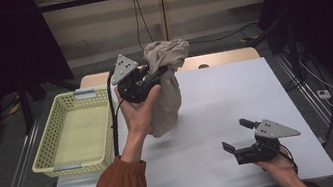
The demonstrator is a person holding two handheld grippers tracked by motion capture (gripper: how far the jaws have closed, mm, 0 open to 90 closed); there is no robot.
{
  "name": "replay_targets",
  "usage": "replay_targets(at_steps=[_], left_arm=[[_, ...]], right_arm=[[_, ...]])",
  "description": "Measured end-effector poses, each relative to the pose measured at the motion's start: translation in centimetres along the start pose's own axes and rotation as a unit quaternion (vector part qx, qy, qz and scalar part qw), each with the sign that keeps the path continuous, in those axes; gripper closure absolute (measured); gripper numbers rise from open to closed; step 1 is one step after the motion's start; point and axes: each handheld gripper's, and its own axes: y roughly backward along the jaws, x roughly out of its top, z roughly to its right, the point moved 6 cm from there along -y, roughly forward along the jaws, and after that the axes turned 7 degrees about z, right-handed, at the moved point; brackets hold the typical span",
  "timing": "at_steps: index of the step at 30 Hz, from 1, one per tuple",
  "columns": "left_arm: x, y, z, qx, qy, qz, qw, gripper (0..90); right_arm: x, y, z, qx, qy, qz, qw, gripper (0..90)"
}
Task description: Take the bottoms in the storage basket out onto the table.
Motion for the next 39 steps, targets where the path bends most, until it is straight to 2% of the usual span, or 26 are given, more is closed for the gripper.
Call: replay_targets(at_steps=[11, 25, 39], left_arm=[[-2.6, -0.9, -0.4, 0.001, 0.003, -0.036, 0.9994, 69.0], [-5.2, -0.7, -1.0, 0.005, 0.007, -0.073, 0.9973, 68.7], [-6.7, -0.5, -1.3, 0.010, 0.009, -0.097, 0.9952, 68.3]], right_arm=[[0.0, 0.0, 0.0, 0.000, 0.000, 0.000, 1.0000, 0.9], [0.0, 0.0, 0.0, 0.000, 0.002, -0.001, 1.0000, 0.9], [0.0, -0.1, 0.0, 0.000, 0.004, -0.002, 1.0000, 0.9]])
